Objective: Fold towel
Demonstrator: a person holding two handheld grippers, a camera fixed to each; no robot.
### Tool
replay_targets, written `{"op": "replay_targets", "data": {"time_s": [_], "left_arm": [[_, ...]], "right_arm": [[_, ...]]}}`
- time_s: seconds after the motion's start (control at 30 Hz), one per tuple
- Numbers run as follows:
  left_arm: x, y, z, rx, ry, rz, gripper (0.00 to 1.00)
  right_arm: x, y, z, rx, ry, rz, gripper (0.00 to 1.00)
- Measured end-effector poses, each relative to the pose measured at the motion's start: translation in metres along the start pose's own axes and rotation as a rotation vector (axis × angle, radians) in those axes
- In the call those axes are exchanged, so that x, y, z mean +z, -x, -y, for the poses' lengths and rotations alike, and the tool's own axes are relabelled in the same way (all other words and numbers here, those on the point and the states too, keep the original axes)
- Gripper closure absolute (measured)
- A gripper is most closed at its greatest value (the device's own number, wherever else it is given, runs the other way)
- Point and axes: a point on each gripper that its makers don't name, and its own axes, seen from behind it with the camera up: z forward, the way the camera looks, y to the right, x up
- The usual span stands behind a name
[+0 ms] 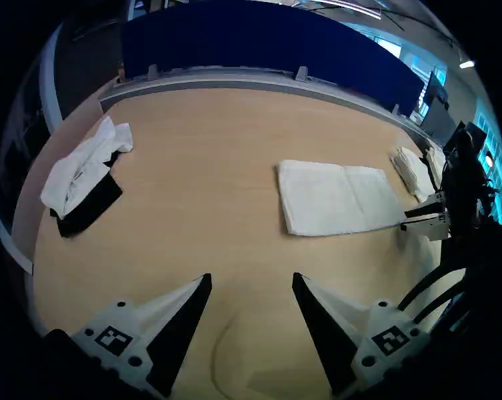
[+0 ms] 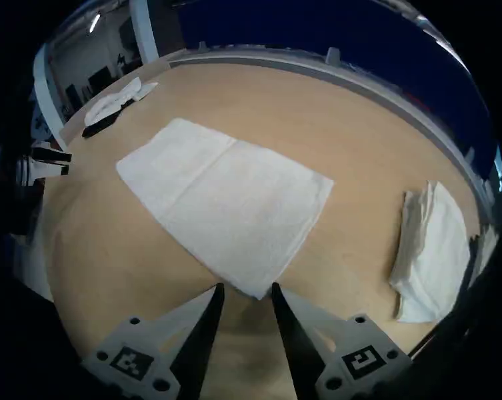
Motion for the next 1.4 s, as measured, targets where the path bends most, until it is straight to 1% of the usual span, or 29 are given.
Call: {"op": "replay_targets", "data": {"time_s": [0.07, 0.2, 0.27, 0.33, 0.4, 0.47, 0.77, 1.0, 1.17, 1.4], "left_arm": [[0.000, 0.001, 0.000, 0.000, 0.000, 0.000, 0.11], [0.000, 0.003, 0.001, 0.000, -0.001, 0.005, 0.11], [0.000, 0.005, 0.001, -0.003, -0.002, 0.011, 0.10], [0.000, 0.006, 0.002, -0.006, -0.002, 0.014, 0.10], [0.001, 0.007, 0.002, -0.009, -0.001, 0.015, 0.10], [0.001, 0.007, 0.003, -0.010, -0.001, 0.016, 0.11], [0.000, 0.005, 0.000, -0.005, 0.004, 0.015, 0.10], [-0.004, 0.005, 0.001, -0.012, 0.002, 0.012, 0.11], [-0.008, 0.003, 0.004, -0.016, -0.001, 0.004, 0.11], [-0.014, 0.000, 0.009, -0.024, -0.011, -0.017, 0.11]], "right_arm": [[0.001, 0.001, -0.002, 0.001, 0.007, 0.000, 0.56], [0.000, 0.001, -0.005, -0.002, 0.019, -0.003, 0.75], [0.000, 0.003, -0.006, -0.001, 0.020, -0.001, 0.77], [-0.001, 0.003, -0.006, -0.002, 0.020, -0.001, 0.82], [-0.002, 0.002, -0.006, -0.003, 0.022, -0.004, 0.91], [-0.003, 0.000, -0.008, -0.007, 0.034, -0.010, 0.95], [-0.009, -0.009, -0.008, -0.004, 0.038, -0.030, 0.96], [-0.023, -0.034, -0.006, 0.001, 0.041, -0.083, 0.96], [-0.038, -0.066, 0.001, -0.033, 0.036, -0.129, 0.96], [-0.056, -0.114, 0.019, -0.121, 0.032, -0.179, 0.96]]}}
